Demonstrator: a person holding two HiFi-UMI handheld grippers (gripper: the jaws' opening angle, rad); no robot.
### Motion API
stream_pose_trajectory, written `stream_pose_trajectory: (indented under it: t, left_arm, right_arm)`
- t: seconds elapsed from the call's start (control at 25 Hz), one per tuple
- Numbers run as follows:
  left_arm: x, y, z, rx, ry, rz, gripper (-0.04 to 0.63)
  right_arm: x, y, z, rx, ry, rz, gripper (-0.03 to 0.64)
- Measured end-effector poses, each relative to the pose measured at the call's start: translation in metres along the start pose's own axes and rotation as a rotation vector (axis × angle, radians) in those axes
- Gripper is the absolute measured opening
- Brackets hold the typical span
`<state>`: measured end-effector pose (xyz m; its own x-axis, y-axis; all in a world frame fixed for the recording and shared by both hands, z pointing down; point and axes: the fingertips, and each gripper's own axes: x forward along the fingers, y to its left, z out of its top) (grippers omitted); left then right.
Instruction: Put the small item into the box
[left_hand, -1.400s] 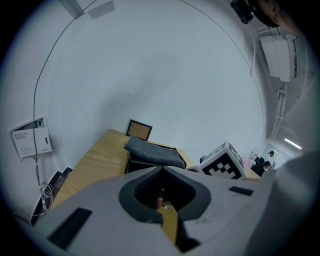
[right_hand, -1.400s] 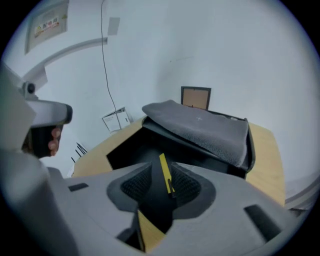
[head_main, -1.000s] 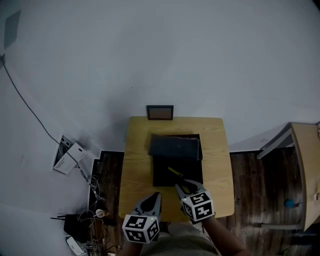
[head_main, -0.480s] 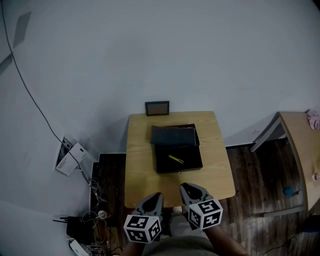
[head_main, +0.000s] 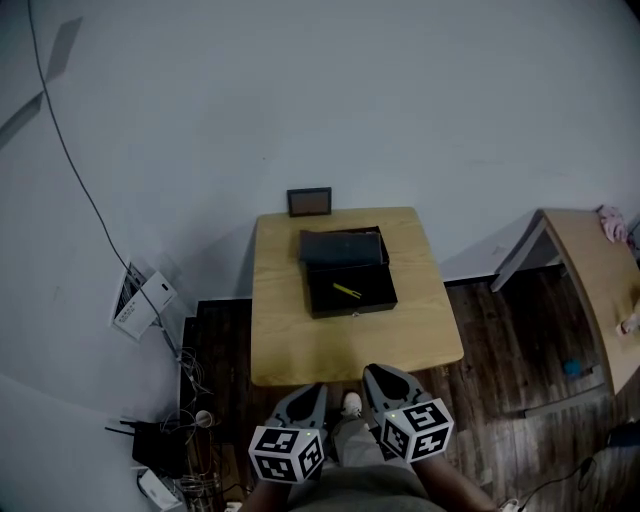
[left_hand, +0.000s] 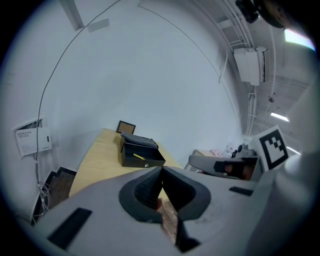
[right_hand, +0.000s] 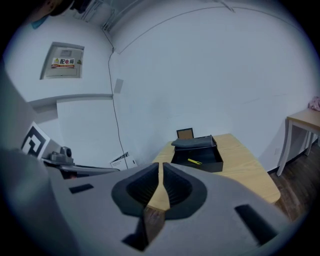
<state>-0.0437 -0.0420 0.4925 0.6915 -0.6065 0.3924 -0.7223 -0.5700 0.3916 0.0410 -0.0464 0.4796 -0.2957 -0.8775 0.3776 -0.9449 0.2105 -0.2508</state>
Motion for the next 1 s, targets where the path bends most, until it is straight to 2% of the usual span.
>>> stream_pose_trajectory:
  t: [0.48, 0.64, 1.0]
  left_arm:
    - [-0.038, -0.008, -0.019, 0.007, -0.021, 0.010, 0.003]
    - [-0.042, -0.005, -0.019, 0.005, -0.025, 0.015, 0.003]
    - [-0.042, -0.008, -0.012, 0.013, -0.039, 0.006, 0.003]
  right_arm:
    - [-0.039, 0.035, -0.014, -0.016, -0.041, 0.038, 0.010]
    - [-0.041, 0.039, -0.015, -0.057, -0.034, 0.037, 0.000]
    - [-0.043, 0.039, -0.006, -0.067, -0.065, 0.034, 0.000]
